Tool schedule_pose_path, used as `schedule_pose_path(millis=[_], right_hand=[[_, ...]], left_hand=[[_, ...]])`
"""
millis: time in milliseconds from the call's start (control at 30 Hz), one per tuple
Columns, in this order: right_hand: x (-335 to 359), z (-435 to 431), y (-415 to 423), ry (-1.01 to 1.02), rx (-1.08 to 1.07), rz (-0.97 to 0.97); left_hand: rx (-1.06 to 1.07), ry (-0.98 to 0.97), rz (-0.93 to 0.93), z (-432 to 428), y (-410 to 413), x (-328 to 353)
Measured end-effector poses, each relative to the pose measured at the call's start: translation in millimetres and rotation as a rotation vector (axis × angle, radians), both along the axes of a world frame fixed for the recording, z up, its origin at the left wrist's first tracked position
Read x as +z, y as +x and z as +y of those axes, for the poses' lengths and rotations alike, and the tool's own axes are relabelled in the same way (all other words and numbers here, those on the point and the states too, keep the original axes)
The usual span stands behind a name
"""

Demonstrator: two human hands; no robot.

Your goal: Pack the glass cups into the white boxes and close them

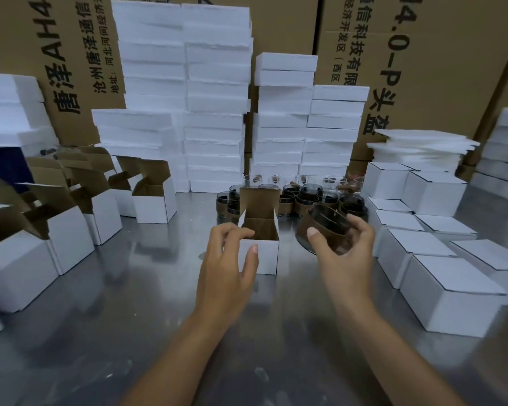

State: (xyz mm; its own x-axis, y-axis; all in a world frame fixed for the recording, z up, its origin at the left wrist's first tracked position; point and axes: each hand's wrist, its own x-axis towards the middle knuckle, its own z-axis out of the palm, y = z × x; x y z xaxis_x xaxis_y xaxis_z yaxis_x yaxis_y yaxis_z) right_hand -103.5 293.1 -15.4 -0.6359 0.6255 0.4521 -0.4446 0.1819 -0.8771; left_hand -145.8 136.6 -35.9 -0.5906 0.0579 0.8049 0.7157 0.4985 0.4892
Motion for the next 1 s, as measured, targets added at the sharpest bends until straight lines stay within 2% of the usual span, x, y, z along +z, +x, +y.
schedule_pose_path(millis=[100,267,333,567,733,1000], right_hand=[[-6,-18,9,0.023,0.039,0.048],[-28,-29,11,0.059,0.137,-0.036],[-33,-29,11,0.090,0.172,-0.068],[-33,-24,10,0.081,0.292,-0.163],[-29,-21,12,0.051,0.318,-0.166],[-30,-24,12,0.126,0.383,-0.184]], left_hand=[[-0.196,0.070,-0.223,3,11,1],[-0.529,0.176,-0.709,3,18,0],[-0.626,0.246,-0.827,4,18,1],[-0.706,0.361,-0.932,2,13,0],[-0.746,0.355,-0.962,1,15,-2],[-0.716,0.364,-0.951,2,13,-1]])
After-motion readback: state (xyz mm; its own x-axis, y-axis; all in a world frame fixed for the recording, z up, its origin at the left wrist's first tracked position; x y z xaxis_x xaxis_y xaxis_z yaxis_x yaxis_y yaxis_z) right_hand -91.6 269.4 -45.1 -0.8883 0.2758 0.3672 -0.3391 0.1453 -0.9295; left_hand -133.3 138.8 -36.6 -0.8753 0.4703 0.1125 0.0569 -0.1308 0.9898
